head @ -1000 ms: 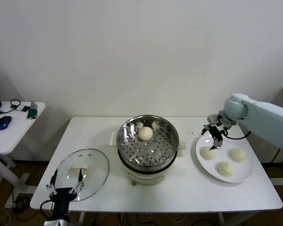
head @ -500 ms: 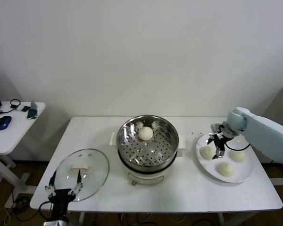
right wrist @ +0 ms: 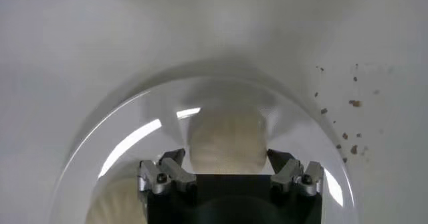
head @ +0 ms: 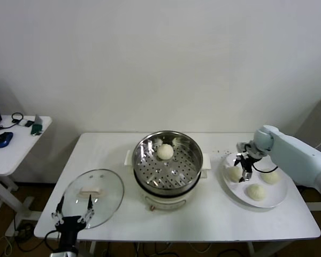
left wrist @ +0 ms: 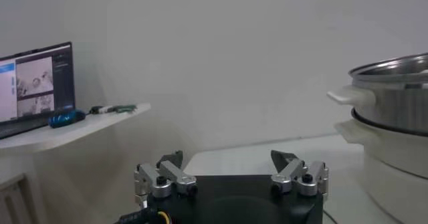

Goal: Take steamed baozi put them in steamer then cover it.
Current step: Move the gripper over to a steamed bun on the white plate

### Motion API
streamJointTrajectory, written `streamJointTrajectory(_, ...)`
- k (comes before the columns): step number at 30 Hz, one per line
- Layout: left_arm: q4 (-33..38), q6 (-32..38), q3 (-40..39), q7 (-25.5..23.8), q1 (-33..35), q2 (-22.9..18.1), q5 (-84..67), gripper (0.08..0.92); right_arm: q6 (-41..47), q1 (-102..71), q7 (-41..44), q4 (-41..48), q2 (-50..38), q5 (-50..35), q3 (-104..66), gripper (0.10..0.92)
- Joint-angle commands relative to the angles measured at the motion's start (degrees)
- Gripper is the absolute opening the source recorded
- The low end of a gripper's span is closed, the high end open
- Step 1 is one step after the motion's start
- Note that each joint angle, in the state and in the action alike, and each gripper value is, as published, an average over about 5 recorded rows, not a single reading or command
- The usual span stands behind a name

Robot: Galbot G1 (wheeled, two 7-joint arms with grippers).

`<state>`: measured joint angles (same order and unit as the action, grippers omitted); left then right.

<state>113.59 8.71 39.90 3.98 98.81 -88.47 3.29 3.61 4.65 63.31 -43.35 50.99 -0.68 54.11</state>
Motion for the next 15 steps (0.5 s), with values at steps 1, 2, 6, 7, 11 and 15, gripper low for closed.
streamJointTrajectory(1,-0.07,-0.04,0.09,0.07,0.04,0.01,0.19,0.823,-0.75,-0.95,0.27,3.53,1.6,1.27,-1.59,0.818)
streamJointTrajectory(2,-0.08,-0.04,0.11,0.11,0.01,0.01,0.24,0.823,-0.75,-0.92,0.31,3.54,1.62,1.17,-1.66,0.812)
streamJointTrajectory(6,-0.08,-0.05,0.14,0.2,-0.06,-0.05,0.32,0.823,-0.7,-0.62,0.61,3.61,1.6,0.45,-1.68,0.746)
streamJointTrajectory(7,-0.08,-0.04,0.14,0.22,-0.06,-0.07,0.32,0.823,-0.67,-0.52,0.68,3.62,1.57,0.1,-1.62,0.728)
streamJointTrajectory(11,0.01,0.05,0.18,0.28,0.0,-0.18,0.25,0.823,0.0,0.3,0.83,3.02,1.1,-2.79,-0.78,0.7)
streamJointTrajectory(15,0.27,0.14,0.24,0.32,0.25,-0.2,0.11,0.823,1.34,3.54,0.89,1.19,-0.1,-7.2,1.98,0.689)
